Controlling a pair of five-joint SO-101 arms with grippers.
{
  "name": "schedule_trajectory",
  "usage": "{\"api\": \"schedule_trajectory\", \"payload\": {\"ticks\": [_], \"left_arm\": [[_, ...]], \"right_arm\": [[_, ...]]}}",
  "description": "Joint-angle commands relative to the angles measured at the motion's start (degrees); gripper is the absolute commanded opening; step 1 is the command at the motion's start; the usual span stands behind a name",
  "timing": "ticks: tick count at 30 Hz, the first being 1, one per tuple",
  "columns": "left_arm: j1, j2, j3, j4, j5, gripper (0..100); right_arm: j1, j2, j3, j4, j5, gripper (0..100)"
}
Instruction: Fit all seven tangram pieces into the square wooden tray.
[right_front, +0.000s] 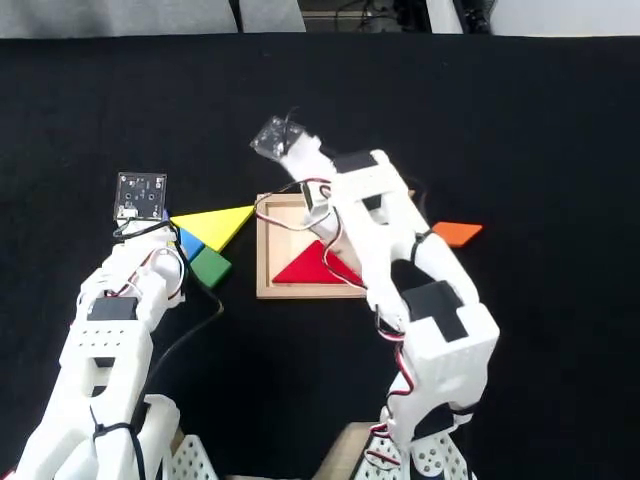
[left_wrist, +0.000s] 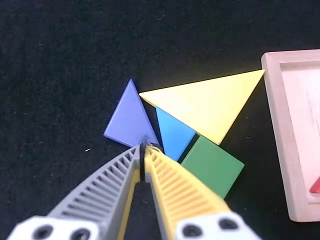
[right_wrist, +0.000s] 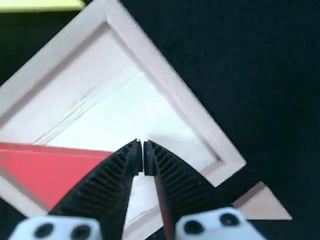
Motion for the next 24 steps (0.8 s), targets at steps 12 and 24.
{"api": "schedule_trajectory", "payload": {"ticks": [12, 24], "left_arm": [[-0.4, -0.1, -0.5, -0.9, 0.4, 3], [0.0, -0.1, -0.1, -2.9, 0.4, 3]], "right_arm": [[-1.8, -1.0, 0.9, 3.6, 4.7, 1.1], [-0.3, -22.8, -0.5, 12.3, -1.5, 1.1]]}}
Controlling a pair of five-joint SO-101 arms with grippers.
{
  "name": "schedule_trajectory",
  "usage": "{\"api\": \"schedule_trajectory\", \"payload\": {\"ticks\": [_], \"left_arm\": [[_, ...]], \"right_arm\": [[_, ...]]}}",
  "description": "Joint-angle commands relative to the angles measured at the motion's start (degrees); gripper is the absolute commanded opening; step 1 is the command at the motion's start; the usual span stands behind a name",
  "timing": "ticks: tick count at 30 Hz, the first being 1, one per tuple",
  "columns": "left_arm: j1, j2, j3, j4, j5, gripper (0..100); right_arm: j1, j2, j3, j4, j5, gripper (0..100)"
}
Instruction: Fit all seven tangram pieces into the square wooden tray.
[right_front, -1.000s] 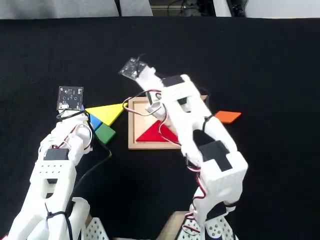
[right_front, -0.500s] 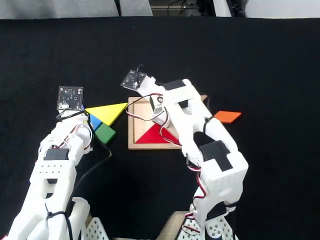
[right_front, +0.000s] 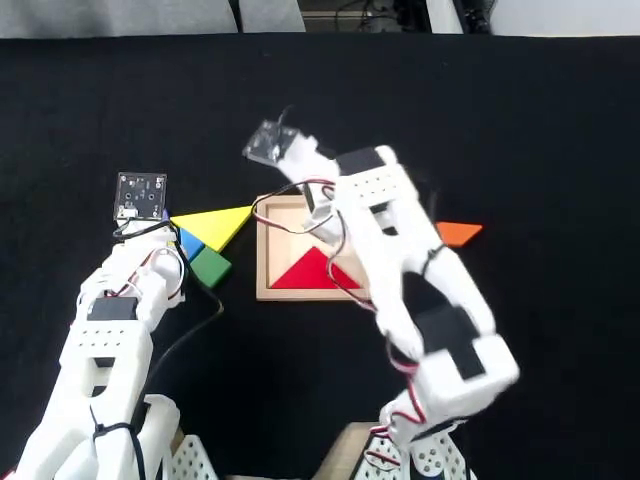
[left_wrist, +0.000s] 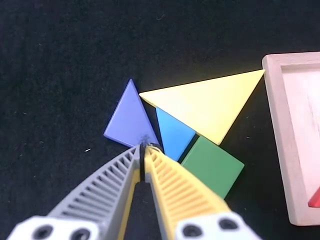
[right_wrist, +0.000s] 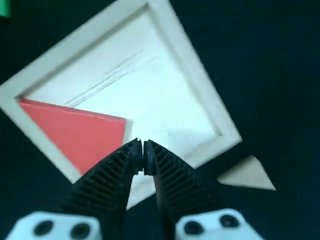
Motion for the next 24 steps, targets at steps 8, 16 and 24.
{"api": "schedule_trajectory", "payload": {"ticks": [8, 16, 24], "left_arm": [[0.0, -0.1, -0.4, -3.5, 0.8, 3], [-0.6, -0.1, 1.6, -3.2, -2.9, 3], [-0.6, 0.4, -10.2, 12.0, -13.4, 3]], "right_arm": [[2.2, -29.8, 16.7, 3.2, -8.1, 1.1], [8.5, -40.4, 34.9, -6.4, -17.8, 1.1], [10.9, -41.0, 48.2, -22.0, -30.3, 1.1]]}}
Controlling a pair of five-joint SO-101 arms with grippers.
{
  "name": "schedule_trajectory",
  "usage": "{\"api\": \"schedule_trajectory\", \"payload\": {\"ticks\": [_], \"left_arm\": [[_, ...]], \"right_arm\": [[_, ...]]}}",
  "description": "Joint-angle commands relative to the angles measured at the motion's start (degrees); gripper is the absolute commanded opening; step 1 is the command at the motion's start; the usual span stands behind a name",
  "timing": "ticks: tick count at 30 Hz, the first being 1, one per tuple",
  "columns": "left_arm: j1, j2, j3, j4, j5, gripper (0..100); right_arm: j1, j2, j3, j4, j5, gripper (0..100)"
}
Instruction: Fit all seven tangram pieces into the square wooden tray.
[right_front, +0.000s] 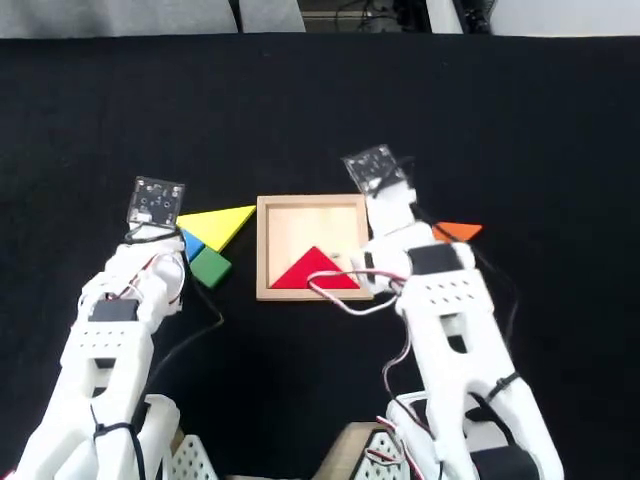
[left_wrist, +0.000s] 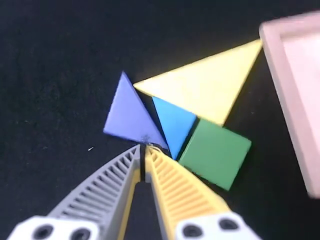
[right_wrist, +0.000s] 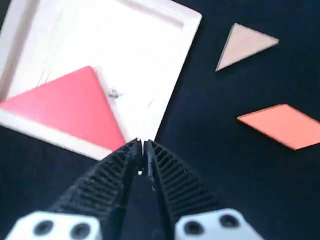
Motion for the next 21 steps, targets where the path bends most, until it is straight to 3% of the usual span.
{"api": "schedule_trajectory", "payload": {"ticks": [1, 4, 9, 21], "left_arm": [[-0.5, 0.7, -12.7, 11.3, -4.3, 3], [-1.5, 2.0, -21.8, 17.1, -8.1, 3], [-3.7, 11.3, -34.4, 17.4, -13.2, 3], [-1.4, 52.6, -61.7, 13.8, -14.3, 3]], "right_arm": [[1.0, -2.2, 3.9, -7.5, -2.9, 1.1], [2.3, -2.2, 7.6, -12.8, -2.8, 1.1], [3.0, -2.2, 12.2, -20.0, -2.8, 1.1], [3.1, -1.9, 13.5, -22.6, -2.7, 1.1]]}}
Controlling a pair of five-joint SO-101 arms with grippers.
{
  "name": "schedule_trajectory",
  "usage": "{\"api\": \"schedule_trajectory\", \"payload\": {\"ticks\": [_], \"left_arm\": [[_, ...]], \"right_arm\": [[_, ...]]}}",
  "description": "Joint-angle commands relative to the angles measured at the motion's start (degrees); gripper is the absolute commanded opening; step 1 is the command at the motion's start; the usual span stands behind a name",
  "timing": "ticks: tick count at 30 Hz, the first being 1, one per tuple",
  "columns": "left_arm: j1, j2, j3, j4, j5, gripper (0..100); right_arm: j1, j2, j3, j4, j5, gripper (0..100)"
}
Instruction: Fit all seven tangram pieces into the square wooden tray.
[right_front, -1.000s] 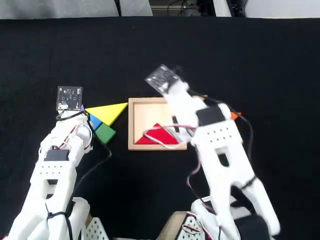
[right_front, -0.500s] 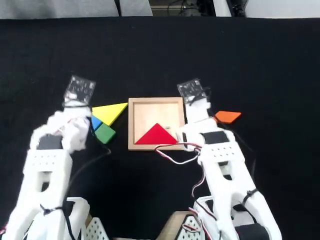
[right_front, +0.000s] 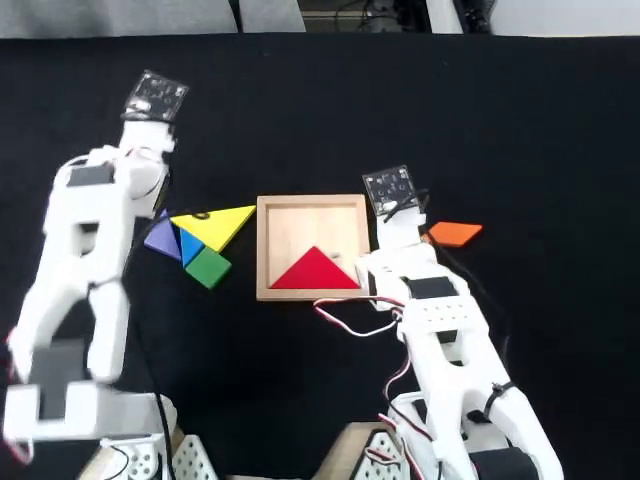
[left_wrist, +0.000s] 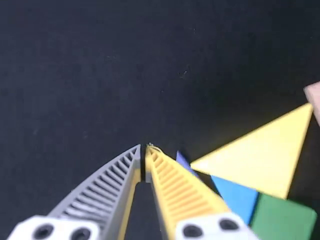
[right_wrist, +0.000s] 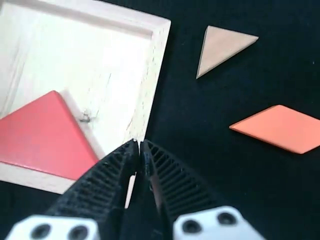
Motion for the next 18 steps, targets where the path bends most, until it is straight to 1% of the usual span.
{"api": "schedule_trajectory", "payload": {"ticks": [1, 6, 9, 15, 18], "left_arm": [[2.2, 9.9, -8.3, -3.7, -0.5, 3], [2.6, 18.1, -10.2, -7.2, -0.5, 3], [2.6, 18.7, -9.5, -5.7, -0.5, 3], [2.6, 18.7, -7.5, -5.3, -0.6, 3], [4.0, 18.8, -7.3, -1.9, -1.7, 3]], "right_arm": [[0.9, -1.7, -0.3, -1.2, -0.4, 1.1], [0.9, -1.7, -0.3, -1.2, -0.4, 1.1], [0.9, -1.7, -0.3, -1.2, -0.4, 1.1], [0.8, -1.7, -0.3, -1.3, -0.4, 1.1], [0.8, -1.7, -0.3, -1.3, -0.4, 1.1]]}}
